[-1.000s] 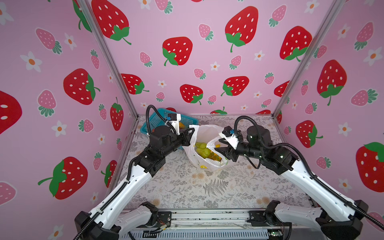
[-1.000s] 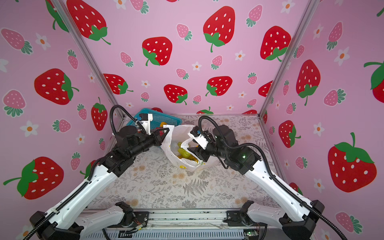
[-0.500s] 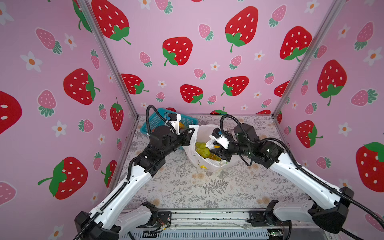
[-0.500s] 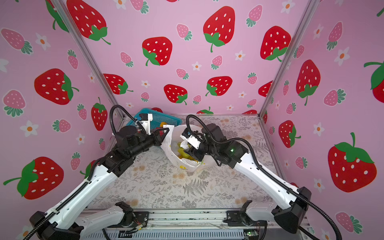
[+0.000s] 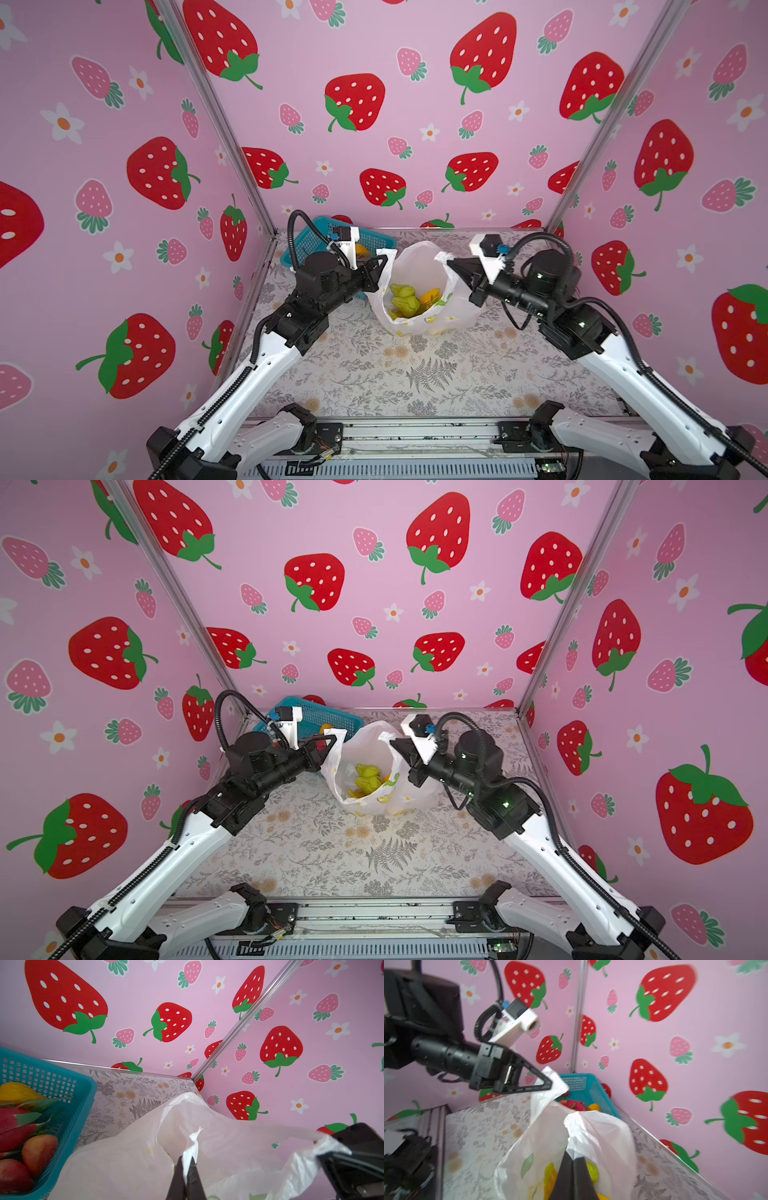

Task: Place the fake fruits into the plastic bag and tie a complex knot

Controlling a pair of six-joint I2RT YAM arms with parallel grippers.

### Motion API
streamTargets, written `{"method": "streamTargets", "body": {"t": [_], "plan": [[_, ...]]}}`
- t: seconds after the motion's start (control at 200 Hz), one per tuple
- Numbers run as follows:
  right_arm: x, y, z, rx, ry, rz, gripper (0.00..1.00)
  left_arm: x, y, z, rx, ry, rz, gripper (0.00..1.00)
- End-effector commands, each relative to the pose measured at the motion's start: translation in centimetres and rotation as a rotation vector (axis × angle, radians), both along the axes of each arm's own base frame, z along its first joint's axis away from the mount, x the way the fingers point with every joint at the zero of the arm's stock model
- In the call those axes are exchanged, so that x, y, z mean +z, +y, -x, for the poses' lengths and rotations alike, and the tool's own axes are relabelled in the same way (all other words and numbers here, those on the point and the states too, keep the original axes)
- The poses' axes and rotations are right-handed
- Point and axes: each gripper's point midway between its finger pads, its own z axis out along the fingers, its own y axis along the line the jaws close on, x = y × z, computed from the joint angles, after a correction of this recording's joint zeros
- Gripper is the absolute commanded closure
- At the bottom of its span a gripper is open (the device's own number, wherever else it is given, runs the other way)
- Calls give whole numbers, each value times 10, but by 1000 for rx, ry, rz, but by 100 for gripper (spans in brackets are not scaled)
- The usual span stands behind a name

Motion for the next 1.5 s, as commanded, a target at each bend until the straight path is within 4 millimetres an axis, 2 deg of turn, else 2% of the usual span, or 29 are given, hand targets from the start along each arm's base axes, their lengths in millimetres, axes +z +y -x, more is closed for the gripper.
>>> {"method": "streamTargets", "body": {"t": [0.0, 0.015, 0.025, 0.045, 0.165, 0.34, 0.47, 0.625, 0.69, 0.715, 0.795, 0.895, 0.946, 0.976, 1.101, 1.226, 1.326, 1.396, 1.431, 1.446, 1.491], "plan": [[32, -26, -3, -46, -52, -135, 100, 39, 10, 8, -6, -54, 87, 100], [31, -29, -6, -58, -50, -136, 100, 41, 11, 8, -4, -54, 95, 100], [39, -35, 0, -62, -70, -154, 100, 42, 12, 8, -4, -55, 101, 100], [42, -41, 1, -73, -81, -164, 100, 44, 14, 7, 1, -55, 115, 100], [52, -68, -7, -166, -112, -202, 100, 52, 27, 2, 32, -47, 172, 100], [48, -81, -17, -218, -89, -223, 100, 56, 32, -8, 41, -39, 212, 100], [28, -89, -37, -309, -26, -199, 100, 66, 27, -9, 2, -53, 216, 100], [0, -90, -59, -357, 56, -169, 100, 70, 21, -5, -33, -59, 215, 100], [-7, -92, -65, -379, 76, -166, 100, 67, 20, -4, -39, -56, 213, 100], [-19, -90, -77, -394, 108, -145, 100, 66, 20, -4, -41, -52, 212, 100], [-33, -91, -91, -426, 151, -128, 100, 60, 18, -5, -46, -41, 213, 100], [-43, -89, -106, -452, 190, -105, 100, 53, 18, -8, -38, -21, 211, 100], [-45, -89, -112, -466, 207, -85, 93, 51, 17, -10, -36, -14, 211, 100], [-47, -90, -116, -481, 219, -69, 85, 50, 17, -11, -36, -10, 213, 100], [-38, -94, -123, -521, 241, -12, 63, 50, 16, -13, -29, 3, 220, 100], [-20, -102, -123, -563, 239, 21, 54, 46, 16, -12, -15, 17, 212, 100], [3, -102, -116, -563, 200, 3, 50, 44, 16, -10, -1, 24, 198, 100], [13, -87, -104, -514, 168, 6, 49, 43, 17, -9, 8, 26, 186, 100], [19, -75, -95, -472, 141, 7, 49, 42, 18, -8, 14, 28, 183, 100], [21, -69, -91, -451, 128, 8, 45, 41, 18, -8, 14, 30, 180, 100], [25, -46, -76, -376, 90, 12, 42, 41, 18, -7, 17, 29, 179, 100]]}}
